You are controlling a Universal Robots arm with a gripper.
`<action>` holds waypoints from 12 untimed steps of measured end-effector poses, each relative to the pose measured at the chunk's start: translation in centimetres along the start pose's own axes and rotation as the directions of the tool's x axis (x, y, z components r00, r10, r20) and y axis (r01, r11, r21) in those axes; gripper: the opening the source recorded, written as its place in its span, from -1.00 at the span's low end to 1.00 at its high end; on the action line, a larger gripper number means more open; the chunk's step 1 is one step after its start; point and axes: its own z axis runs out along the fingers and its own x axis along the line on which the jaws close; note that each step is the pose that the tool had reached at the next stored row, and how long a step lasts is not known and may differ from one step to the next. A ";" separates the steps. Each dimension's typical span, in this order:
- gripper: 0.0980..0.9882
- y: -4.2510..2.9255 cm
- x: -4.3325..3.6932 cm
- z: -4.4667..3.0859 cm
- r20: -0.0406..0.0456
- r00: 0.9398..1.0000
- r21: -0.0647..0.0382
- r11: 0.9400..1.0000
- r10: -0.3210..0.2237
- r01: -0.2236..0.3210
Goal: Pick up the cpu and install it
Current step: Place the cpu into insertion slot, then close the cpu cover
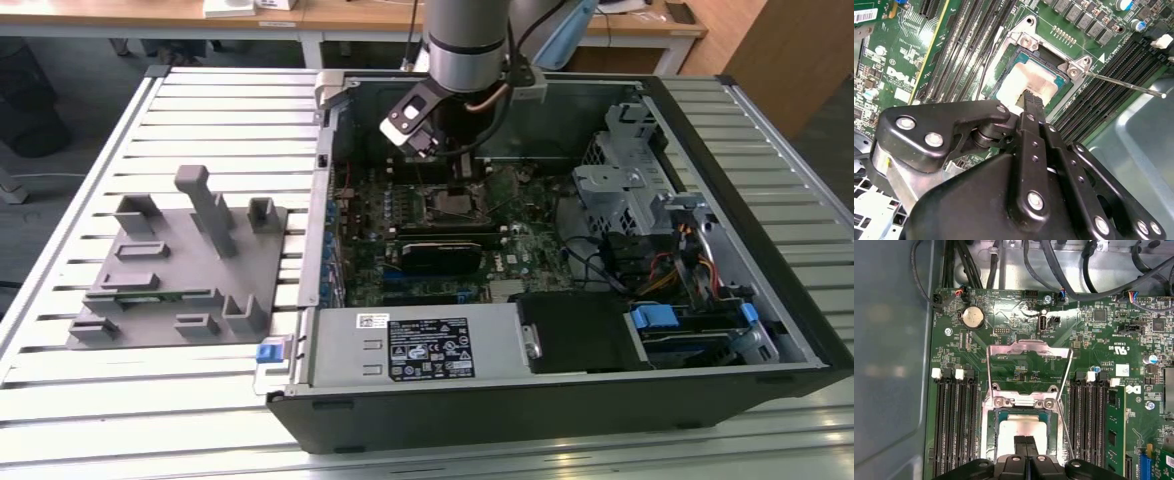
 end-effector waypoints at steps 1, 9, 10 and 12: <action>-0.98 0.00 0.00 -0.04 0.000 1.000 0.000 1.000 0.000 0.000; -0.98 0.03 0.00 -0.51 0.000 1.000 0.000 1.000 0.000 0.000; -0.98 0.03 0.00 -0.60 0.000 1.000 0.000 1.000 0.000 0.000; -0.98 0.04 0.00 -0.80 0.000 1.000 0.000 1.000 0.000 0.000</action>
